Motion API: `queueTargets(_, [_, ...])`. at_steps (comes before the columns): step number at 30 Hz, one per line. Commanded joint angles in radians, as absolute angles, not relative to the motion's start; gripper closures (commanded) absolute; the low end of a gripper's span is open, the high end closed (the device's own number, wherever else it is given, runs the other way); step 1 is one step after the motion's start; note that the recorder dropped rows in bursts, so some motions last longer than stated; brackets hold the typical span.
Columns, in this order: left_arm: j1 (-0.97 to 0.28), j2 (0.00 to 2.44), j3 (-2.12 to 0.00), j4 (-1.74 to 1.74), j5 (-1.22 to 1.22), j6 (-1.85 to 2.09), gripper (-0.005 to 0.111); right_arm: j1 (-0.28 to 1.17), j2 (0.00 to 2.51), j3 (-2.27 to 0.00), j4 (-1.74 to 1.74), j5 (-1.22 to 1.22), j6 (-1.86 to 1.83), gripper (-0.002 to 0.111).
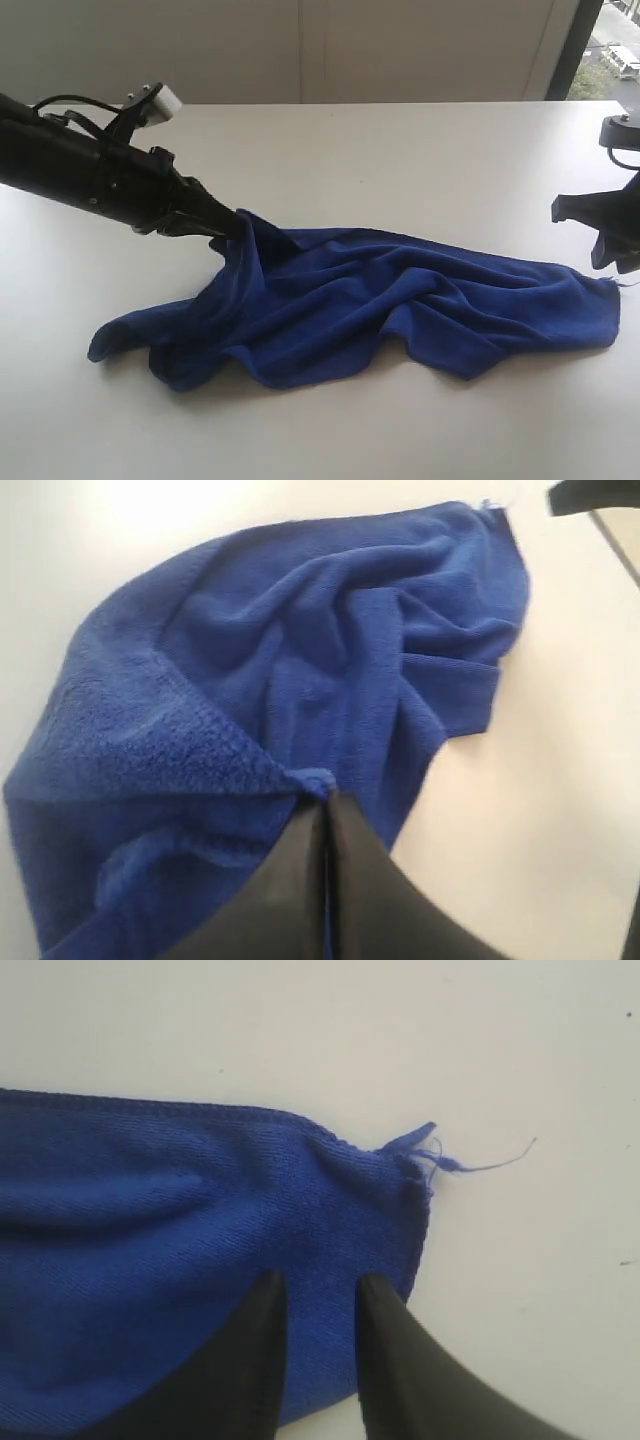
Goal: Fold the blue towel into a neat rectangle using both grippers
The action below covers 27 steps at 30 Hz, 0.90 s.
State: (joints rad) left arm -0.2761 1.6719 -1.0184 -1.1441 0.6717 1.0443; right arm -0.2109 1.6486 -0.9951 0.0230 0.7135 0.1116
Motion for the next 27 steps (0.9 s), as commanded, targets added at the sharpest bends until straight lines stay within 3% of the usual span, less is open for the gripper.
queueTargets(1, [-0.352,1.646,-1.024,-1.157,0.734,1.054,0.107,-0.220,1.648,-0.999,0.027,0.703,0.112,0.084])
queueTargets(6, [-0.433,1.665,-1.024,-1.135,0.727,1.051,0.104,-0.220,1.648,-0.999,0.027,0.703,0.112,0.084])
queueTargets(9, [-0.456,1.682,-1.024,-1.115,0.725,1.051,0.085,-0.220,1.648,-0.999,0.027,0.703,0.112,0.084])
queueTargets(13, [-0.460,1.690,-1.024,-1.085,0.723,1.051,0.048,-0.220,1.648,-0.999,0.029,0.703,0.112,0.084])
queueTargets(16, [-0.460,1.687,-1.024,-1.074,0.718,1.080,0.035,-0.220,1.648,-0.999,0.029,0.703,0.112,0.084])
queueTargets(27, [-0.460,1.662,-1.026,-0.942,0.618,1.272,0.033,-0.220,1.648,-0.999,0.029,0.703,0.112,0.084])
